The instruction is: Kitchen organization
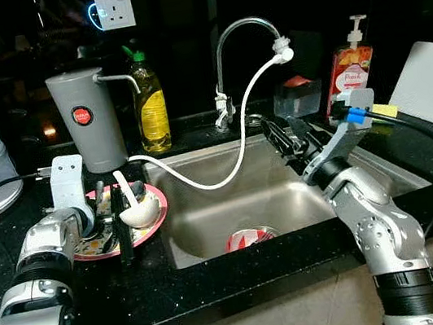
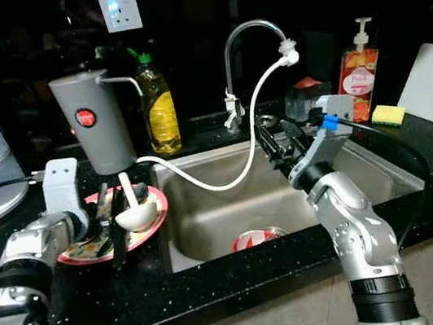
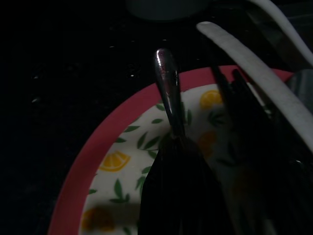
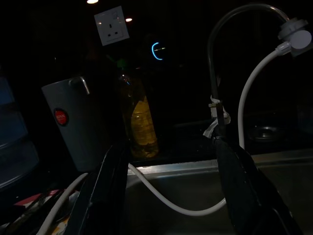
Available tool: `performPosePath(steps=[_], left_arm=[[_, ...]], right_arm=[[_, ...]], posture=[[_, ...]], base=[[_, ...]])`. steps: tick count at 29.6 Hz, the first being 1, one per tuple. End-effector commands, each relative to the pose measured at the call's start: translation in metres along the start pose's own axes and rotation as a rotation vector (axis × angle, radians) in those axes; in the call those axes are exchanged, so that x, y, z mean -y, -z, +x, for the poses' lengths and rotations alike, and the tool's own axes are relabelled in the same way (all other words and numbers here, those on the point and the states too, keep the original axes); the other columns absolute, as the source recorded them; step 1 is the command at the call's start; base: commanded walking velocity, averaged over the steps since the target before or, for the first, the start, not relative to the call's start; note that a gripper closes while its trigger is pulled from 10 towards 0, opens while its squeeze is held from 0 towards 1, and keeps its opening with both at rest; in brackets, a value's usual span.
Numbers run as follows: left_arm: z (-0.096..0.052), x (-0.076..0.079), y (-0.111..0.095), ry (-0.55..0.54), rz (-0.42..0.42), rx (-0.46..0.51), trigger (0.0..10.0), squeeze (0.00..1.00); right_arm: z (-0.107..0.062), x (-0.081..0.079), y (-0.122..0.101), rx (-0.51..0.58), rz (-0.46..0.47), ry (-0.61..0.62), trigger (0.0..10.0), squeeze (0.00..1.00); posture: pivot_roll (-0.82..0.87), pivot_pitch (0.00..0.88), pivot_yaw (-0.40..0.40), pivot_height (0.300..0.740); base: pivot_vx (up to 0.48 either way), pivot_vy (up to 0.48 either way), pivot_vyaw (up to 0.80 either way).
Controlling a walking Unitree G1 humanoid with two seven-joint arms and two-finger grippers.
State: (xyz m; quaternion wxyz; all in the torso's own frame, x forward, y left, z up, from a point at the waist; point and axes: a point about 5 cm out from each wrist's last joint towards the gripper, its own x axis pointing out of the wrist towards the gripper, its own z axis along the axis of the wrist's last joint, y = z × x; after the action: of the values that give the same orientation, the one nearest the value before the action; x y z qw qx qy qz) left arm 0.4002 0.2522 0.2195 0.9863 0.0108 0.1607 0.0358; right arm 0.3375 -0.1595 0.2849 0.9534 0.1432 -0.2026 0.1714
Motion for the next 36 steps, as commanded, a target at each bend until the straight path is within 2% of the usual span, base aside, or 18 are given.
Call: performPosePath(steps=[1,4,6,7,8,9,10,11,17,18,19,25,30,36], left_arm=[[0.002,-0.001,0.017,-0.013,-0.017,-0.063,0.0,0.00],[0.002,-0.001,0.016,-0.011,-0.030,-0.049,0.0,0.00],[0.001,0.000,0.005,-0.007,-0.023,0.007,0.0,0.00],[-0.001,0.000,-0.003,-0.004,-0.026,0.044,9.4,0.00],[-0.001,0.000,-0.003,-0.004,-0.026,0.044,9.4,0.00],[-0.002,0.001,-0.009,0.002,-0.041,0.070,10.0,0.00],[-0.004,0.001,-0.016,0.012,-0.057,0.092,10.0,0.74],[-0.006,0.002,-0.024,0.016,-0.067,0.115,10.0,1.00],[-0.010,0.003,-0.032,0.019,-0.072,0.132,10.0,1.00],[-0.011,0.004,-0.032,0.025,-0.071,0.122,10.0,0.87],[-0.010,0.004,-0.027,0.020,-0.069,0.096,10.0,0.00],[-0.005,0.000,-0.004,-0.021,-0.106,0.002,10.0,0.00],[-0.002,0.003,0.018,-0.020,-0.115,-0.069,10.0,0.00],[-0.001,0.003,0.032,-0.027,-0.126,-0.126,10.0,0.00]], right_arm=[[-0.003,0.003,-0.001,0.001,-0.003,0.016,10.0,0.00],[-0.002,0.001,0.001,-0.010,-0.004,0.004,10.0,0.00],[-0.002,0.001,0.000,-0.009,-0.006,0.002,10.0,0.00],[-0.002,0.002,-0.001,-0.007,-0.007,0.003,10.0,0.00],[-0.002,0.002,-0.001,-0.007,-0.007,0.003,10.0,0.00],[-0.002,0.002,-0.001,-0.004,-0.008,0.006,10.0,0.00],[-0.002,0.003,-0.002,-0.003,-0.009,0.009,10.0,0.00],[-0.002,0.004,-0.002,-0.004,-0.007,0.011,10.0,0.00],[-0.002,0.003,-0.001,-0.010,-0.006,0.005,10.0,0.00],[-0.001,0.002,0.000,-0.012,-0.005,0.002,10.0,0.00],[-0.001,0.001,0.000,-0.012,-0.005,-0.001,10.0,0.00],[-0.002,0.001,0.001,-0.015,-0.002,0.007,10.0,0.00],[-0.002,0.004,-0.001,-0.013,-0.007,0.008,10.0,0.00],[-0.001,0.004,-0.003,-0.007,-0.003,0.015,10.0,0.00]], posture=[[-0.06,0.035,-0.019,0.740],[-0.06,0.037,-0.025,0.740],[-0.06,0.033,-0.024,0.740],[-0.06,0.033,-0.023,0.740],[-0.06,0.033,-0.023,0.740],[-0.07,0.036,-0.026,0.740],[-0.06,0.036,-0.028,0.740],[-0.06,0.037,-0.030,0.740],[-0.06,0.039,-0.033,0.740],[-0.06,0.046,-0.030,0.740],[-0.06,0.048,-0.027,0.740],[-0.06,0.051,-0.029,0.740],[-0.07,0.044,-0.030,0.740],[-0.07,0.051,-0.034,0.740]], base=[[0.000,0.000,0.00],[0.000,0.000,0.00],[0.000,0.000,0.00],[0.000,0.000,0.00],[0.000,0.000,0.00],[0.000,0.000,0.00],[0.000,0.000,0.00],[0.000,0.000,0.00],[0.000,0.000,0.00],[0.000,0.000,0.00],[0.000,0.000,0.00],[0.000,0.000,0.00],[0.000,0.000,0.00],[0.000,0.000,0.00]])
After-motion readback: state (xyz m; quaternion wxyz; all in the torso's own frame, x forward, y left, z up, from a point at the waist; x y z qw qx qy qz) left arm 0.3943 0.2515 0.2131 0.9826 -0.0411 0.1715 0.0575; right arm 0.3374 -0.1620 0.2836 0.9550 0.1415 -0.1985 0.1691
